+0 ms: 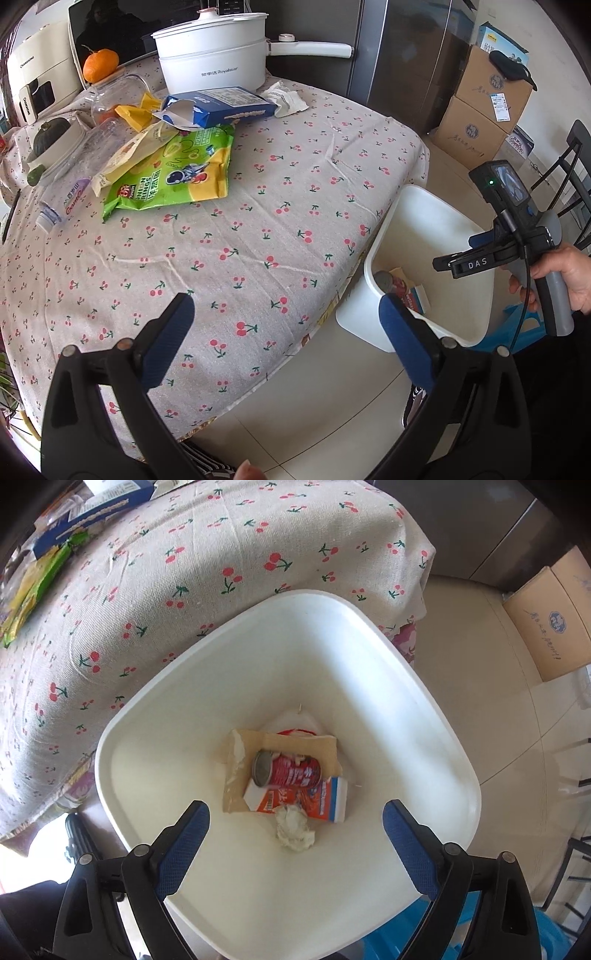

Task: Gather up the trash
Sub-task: 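Carry the paper and can over the bin and release both tools, then move the left tool back to the table toward the cream snack bag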

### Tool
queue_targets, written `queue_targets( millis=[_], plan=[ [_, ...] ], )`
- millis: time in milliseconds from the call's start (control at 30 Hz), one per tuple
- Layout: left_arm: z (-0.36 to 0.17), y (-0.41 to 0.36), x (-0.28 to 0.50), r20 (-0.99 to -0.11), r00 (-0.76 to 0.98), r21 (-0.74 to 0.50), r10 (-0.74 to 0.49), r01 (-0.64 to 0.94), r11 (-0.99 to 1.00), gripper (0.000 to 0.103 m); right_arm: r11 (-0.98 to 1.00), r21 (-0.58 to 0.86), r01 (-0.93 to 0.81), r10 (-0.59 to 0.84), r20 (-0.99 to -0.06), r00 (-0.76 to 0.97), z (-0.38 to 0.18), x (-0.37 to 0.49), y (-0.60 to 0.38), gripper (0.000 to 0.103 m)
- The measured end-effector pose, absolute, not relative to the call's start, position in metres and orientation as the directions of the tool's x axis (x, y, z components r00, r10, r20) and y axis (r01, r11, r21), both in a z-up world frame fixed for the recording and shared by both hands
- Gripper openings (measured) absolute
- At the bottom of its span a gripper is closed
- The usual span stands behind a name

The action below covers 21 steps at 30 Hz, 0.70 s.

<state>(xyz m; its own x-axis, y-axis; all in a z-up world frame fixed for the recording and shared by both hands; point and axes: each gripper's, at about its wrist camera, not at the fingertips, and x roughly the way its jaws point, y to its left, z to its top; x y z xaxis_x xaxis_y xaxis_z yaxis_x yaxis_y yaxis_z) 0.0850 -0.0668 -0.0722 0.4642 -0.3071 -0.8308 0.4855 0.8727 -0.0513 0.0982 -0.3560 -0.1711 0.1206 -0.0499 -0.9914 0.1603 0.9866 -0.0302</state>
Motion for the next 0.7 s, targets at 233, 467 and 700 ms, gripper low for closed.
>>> queue_targets(
  millis=[233, 467, 700],
  plan=[
    [-0.066, -0.044, 0.095, -0.821, 0.49, -0.063, -0.293, 0.433, 0.899, 0.1, 0.984, 0.055, 0.171, 0.018, -0.977, 0.211, -0.127, 0.088, -0.357, 0.096],
    [-0.064, -0.003, 0.125, -0.837, 0.492, -0.078, -0.24, 0.327, 0.942, 0.1, 0.991, 0.06, 0.123, 0.018, -0.947, 0.321, -0.083, 0.096, -0.331, 0.096],
    [-0.062, 0.03, 0.182, -0.83, 0.545, 0.018, -0.118, 0.238, 0.971, 0.094, 0.997, 0.038, 0.061, 0.012, -0.924, 0.383, -0.073, 0.125, -0.301, 0.096]
  ],
)
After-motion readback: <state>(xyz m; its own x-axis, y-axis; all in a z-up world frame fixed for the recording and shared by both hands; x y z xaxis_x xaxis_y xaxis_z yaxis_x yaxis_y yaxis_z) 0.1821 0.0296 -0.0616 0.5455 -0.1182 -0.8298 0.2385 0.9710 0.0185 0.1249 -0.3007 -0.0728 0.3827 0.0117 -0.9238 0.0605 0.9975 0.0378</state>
